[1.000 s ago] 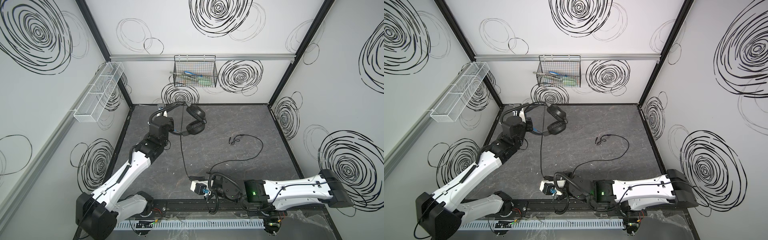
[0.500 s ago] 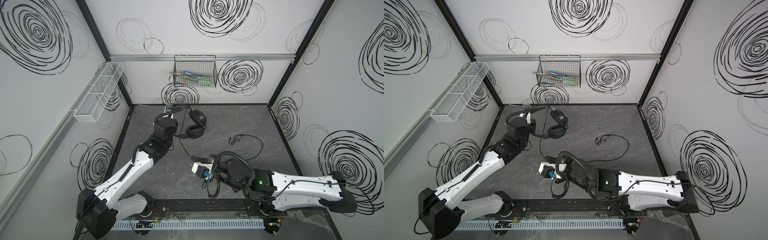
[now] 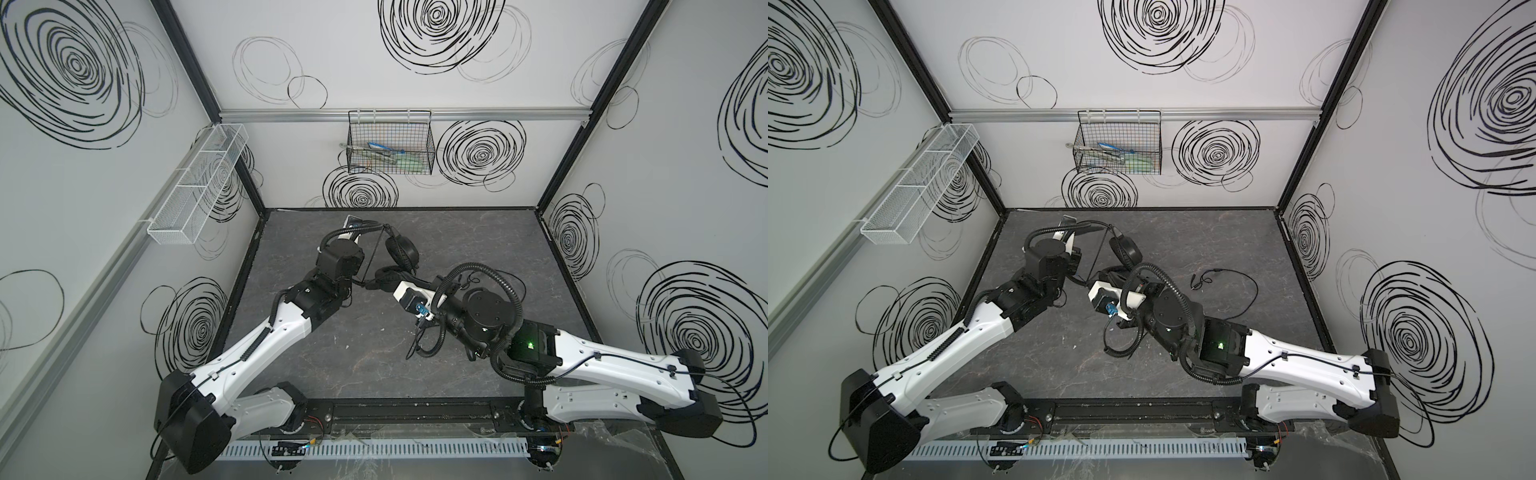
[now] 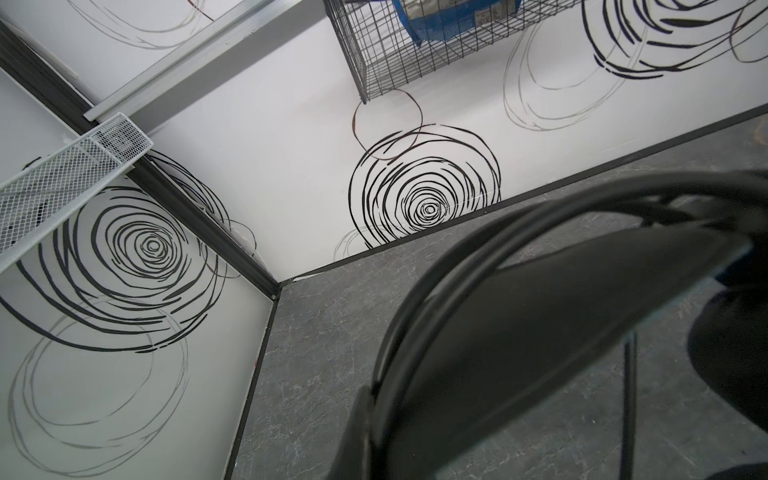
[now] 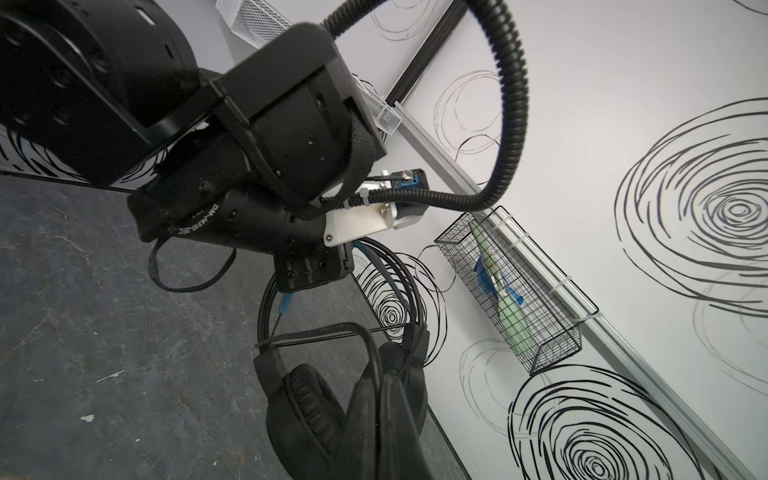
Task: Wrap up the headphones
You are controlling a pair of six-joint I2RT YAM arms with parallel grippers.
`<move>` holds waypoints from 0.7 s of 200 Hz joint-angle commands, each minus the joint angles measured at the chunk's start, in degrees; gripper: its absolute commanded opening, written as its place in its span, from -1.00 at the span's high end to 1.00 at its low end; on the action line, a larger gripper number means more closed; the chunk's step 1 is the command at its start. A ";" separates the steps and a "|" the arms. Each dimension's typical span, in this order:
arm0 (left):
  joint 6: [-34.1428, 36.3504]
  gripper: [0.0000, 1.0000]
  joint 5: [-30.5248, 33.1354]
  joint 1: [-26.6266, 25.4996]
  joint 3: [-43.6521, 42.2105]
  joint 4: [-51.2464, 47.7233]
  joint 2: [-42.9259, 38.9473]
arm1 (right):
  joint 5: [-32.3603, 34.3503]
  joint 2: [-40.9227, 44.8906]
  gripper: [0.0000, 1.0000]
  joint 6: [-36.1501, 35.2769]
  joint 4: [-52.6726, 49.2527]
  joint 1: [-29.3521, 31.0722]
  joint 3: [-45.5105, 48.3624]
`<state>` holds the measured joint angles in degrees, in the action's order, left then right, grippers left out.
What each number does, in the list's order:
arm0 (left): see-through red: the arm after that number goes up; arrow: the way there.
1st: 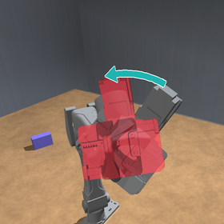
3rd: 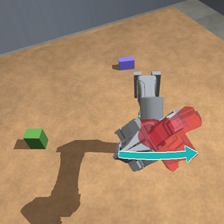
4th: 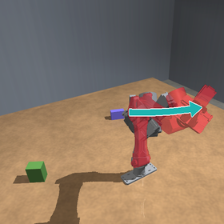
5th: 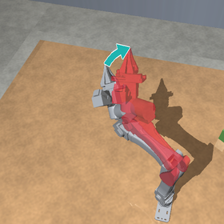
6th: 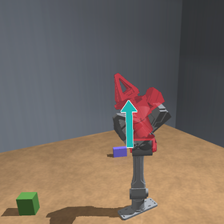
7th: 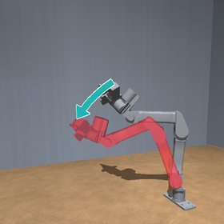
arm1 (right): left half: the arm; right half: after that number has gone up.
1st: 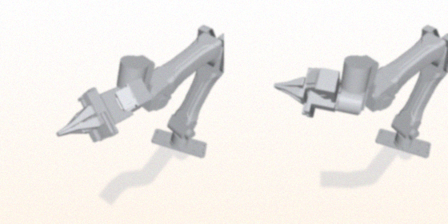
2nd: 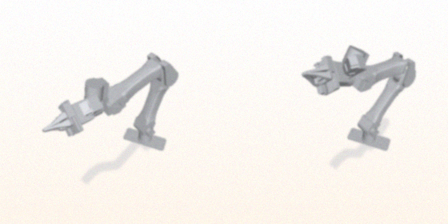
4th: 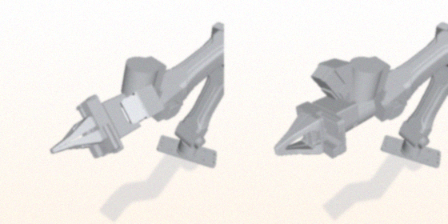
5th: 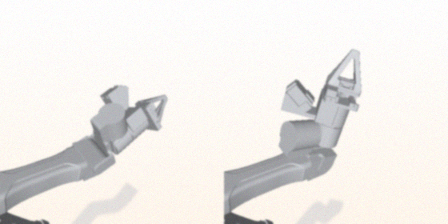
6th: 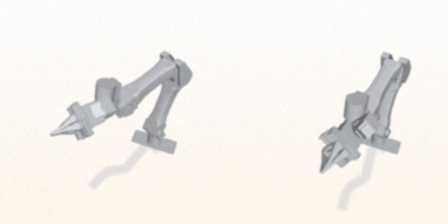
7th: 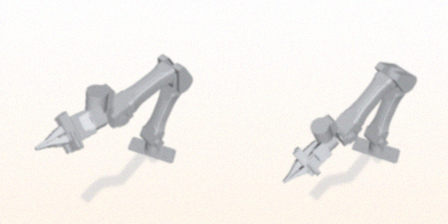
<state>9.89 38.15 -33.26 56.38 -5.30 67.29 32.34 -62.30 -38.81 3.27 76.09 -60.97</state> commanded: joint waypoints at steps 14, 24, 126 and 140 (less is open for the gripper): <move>-1.44 1.00 -0.26 -1.10 0.71 -0.18 -3.09 | 4.86 -0.09 1.00 0.77 0.72 -1.16 -3.83; -1.44 1.00 -0.22 -1.64 0.00 -0.95 -3.68 | 5.63 -0.42 1.00 1.10 0.45 -1.58 -3.97; 2.33 1.00 6.48 -10.87 -3.70 -7.41 -12.81 | 8.18 -0.51 1.00 4.98 -3.76 -2.98 -2.51; 2.83 1.00 6.00 -11.71 -3.99 -8.34 -13.87 | 8.09 0.42 1.00 5.77 -4.32 -2.99 -1.85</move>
<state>11.86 42.11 -43.55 52.62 -15.27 55.92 38.65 -63.79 -35.38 -0.16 73.43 -62.89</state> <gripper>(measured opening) 0.090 0.052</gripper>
